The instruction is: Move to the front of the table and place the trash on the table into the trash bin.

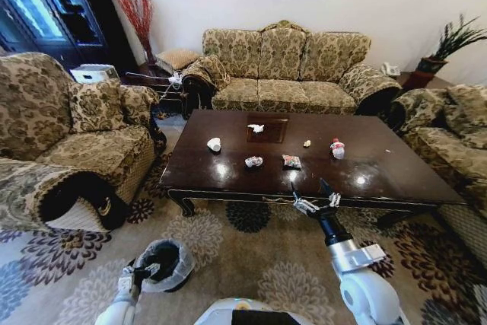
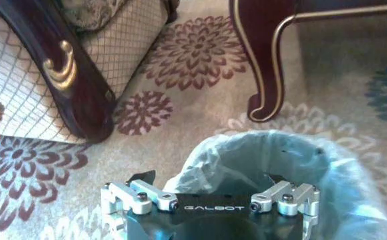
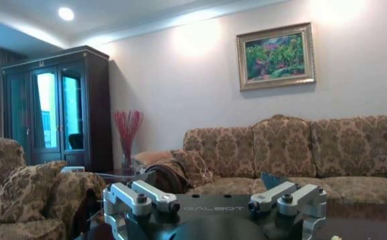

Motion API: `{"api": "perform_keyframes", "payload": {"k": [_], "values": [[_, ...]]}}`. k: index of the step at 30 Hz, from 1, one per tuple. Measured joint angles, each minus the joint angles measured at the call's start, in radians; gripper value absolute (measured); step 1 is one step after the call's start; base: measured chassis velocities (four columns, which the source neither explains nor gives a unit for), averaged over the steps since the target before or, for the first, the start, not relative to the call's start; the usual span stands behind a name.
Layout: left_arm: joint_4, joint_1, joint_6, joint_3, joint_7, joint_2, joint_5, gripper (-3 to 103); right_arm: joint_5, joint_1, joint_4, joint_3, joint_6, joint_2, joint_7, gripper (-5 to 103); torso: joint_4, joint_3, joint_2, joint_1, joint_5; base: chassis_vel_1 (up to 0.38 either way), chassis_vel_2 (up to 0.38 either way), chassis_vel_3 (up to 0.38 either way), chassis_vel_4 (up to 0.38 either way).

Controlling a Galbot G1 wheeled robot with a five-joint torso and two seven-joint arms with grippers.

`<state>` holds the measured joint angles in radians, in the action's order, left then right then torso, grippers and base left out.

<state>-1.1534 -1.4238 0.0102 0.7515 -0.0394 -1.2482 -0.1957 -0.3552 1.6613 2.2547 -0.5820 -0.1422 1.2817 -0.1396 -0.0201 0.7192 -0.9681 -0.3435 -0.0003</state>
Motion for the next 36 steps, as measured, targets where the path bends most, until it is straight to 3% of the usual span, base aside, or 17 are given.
{"api": "perform_keyframes", "payload": {"k": [1, 3, 7, 13, 18, 24, 30, 32, 35, 36], "values": [[0.060, 0.035, 0.012, -0.007, 0.000, 0.007, 0.000, 103, 0.001, 0.004, 0.001, -0.001, 0.000, 0.001, 0.000, 100, 0.0000, 0.000, 0.000, 0.000, 0.0000, 0.000, 0.000, 0.000, 0.000], [0.098, 0.055, 0.025, -0.009, 0.000, 0.009, 0.003, 101, 0.002, 0.007, 0.004, -0.001, 0.000, 0.001, 0.000, 100, 0.0000, 0.000, 0.000, 0.000, 0.0001, 0.000, 0.000, 0.000, 0.000], [0.302, 0.160, 0.092, -0.015, 0.004, 0.021, 0.055, 98, 0.009, 0.026, 0.017, -0.017, -0.001, 0.007, 0.003, 100, -0.0002, 0.000, 0.000, 0.000, 0.0001, 0.000, 0.000, 0.000, 0.000], [0.420, 0.226, 0.155, -0.019, -0.031, 0.037, 0.075, 98, 0.010, 0.043, 0.022, -0.034, -0.005, 0.012, 0.007, 100, -0.0002, 0.000, 0.000, 0.000, 0.0003, 0.000, 0.000, 0.000, 0.000], [0.555, 0.319, 0.223, -0.018, -0.037, 0.049, 0.140, 97, 0.013, 0.054, 0.022, -0.043, -0.008, 0.018, 0.012, 100, -0.0001, 0.000, 0.000, 0.000, 0.0003, 0.000, 0.000, 0.000, 0.000], [0.657, 0.389, 0.224, -0.018, -0.059, 0.065, 0.167, 97, 0.014, 0.054, 0.018, -0.043, -0.008, 0.026, 0.013, 100, -0.0001, 0.000, 0.000, 0.000, 0.0002, 0.000, 0.000, 0.000, 0.000], [0.715, 0.445, 0.169, -0.025, -0.128, 0.083, 0.196, 100, 0.014, 0.069, 0.019, -0.055, -0.008, 0.029, 0.016, 100, -0.0002, 0.000, 0.000, 0.000, 0.0003, 0.000, 0.000, 0.000, 0.000], [0.725, 0.459, 0.152, -0.023, -0.141, 0.084, 0.216, 97, 0.014, 0.074, 0.021, -0.058, -0.009, 0.031, 0.017, 100, -0.0001, 0.000, 0.000, 0.000, 0.0003, 0.000, 0.000, 0.000, 0.000], [0.745, 0.482, 0.114, -0.014, -0.167, 0.085, 0.256, 82, 0.014, 0.081, 0.027, -0.062, -0.012, 0.037, 0.025, 100, 0.0000, 0.000, 0.000, 0.000, 0.0003, 0.000, 0.000, 0.000, 0.000], [0.745, 0.482, 0.114, -0.014, -0.167, 0.085, 0.256, 82, 0.014, 0.081, 0.027, -0.062, -0.012, 0.037, 0.025, 100, 0.0000, 0.000, 0.000, 0.000, 0.0003, 0.000, 0.000, 0.000, 0.000]]}}
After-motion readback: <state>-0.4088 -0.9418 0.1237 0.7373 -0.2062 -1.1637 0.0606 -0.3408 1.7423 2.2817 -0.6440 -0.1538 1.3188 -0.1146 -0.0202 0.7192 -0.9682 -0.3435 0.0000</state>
